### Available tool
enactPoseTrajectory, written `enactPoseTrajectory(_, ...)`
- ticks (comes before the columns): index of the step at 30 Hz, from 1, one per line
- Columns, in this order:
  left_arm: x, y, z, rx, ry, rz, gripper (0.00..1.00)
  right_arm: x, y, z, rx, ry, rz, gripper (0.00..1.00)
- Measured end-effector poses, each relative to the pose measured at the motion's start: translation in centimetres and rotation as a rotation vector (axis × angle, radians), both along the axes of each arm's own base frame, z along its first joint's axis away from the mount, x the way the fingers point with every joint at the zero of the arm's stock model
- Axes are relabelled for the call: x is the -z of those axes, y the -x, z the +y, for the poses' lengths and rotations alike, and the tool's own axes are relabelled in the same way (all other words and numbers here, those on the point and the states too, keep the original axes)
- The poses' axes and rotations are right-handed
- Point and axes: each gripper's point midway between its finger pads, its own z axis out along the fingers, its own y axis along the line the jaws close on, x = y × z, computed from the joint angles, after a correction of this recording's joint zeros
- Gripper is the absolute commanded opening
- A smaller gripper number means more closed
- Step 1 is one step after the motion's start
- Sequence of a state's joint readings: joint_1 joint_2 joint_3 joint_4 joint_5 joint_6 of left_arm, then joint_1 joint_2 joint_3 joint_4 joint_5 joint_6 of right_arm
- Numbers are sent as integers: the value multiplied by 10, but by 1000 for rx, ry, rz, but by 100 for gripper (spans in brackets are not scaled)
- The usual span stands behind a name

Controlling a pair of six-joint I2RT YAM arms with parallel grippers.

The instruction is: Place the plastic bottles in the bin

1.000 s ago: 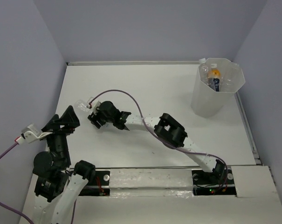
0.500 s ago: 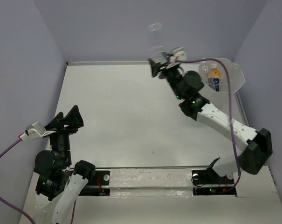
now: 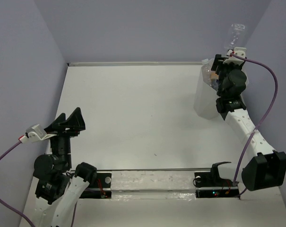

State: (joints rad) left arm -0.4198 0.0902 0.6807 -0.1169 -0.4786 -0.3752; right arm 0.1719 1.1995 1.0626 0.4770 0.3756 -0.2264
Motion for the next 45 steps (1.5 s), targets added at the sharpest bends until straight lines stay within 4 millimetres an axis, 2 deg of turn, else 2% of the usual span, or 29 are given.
enactPoseTrajectory(3,-1,1,-1,8,2,-5,99,36,-17,-15,27,-5,89,51)
enactPoseTrajectory(7,-2,3,-2,20,5,-11,99,68,-25,-25,28,-40,159,55)
enactPoseTrajectory(15,-4,7,-5,46,8,-26,99,98,-22,-25,14,-103,198,60)
enactPoseTrajectory(21,-6,11,-3,49,15,-42,99,113,-11,-30,35,-149,207,82)
enactPoseTrajectory(22,-7,12,-3,49,16,-44,99,113,-10,-30,35,-154,205,89)
enactPoseTrajectory(26,-7,12,-3,50,16,-46,99,104,-4,-30,29,-172,180,100)
enactPoseTrajectory(36,-7,12,-3,50,17,-46,99,81,13,-29,12,-216,122,100)
enactPoseTrajectory(45,-6,11,-2,42,13,-40,99,40,40,-21,-57,-294,19,100)
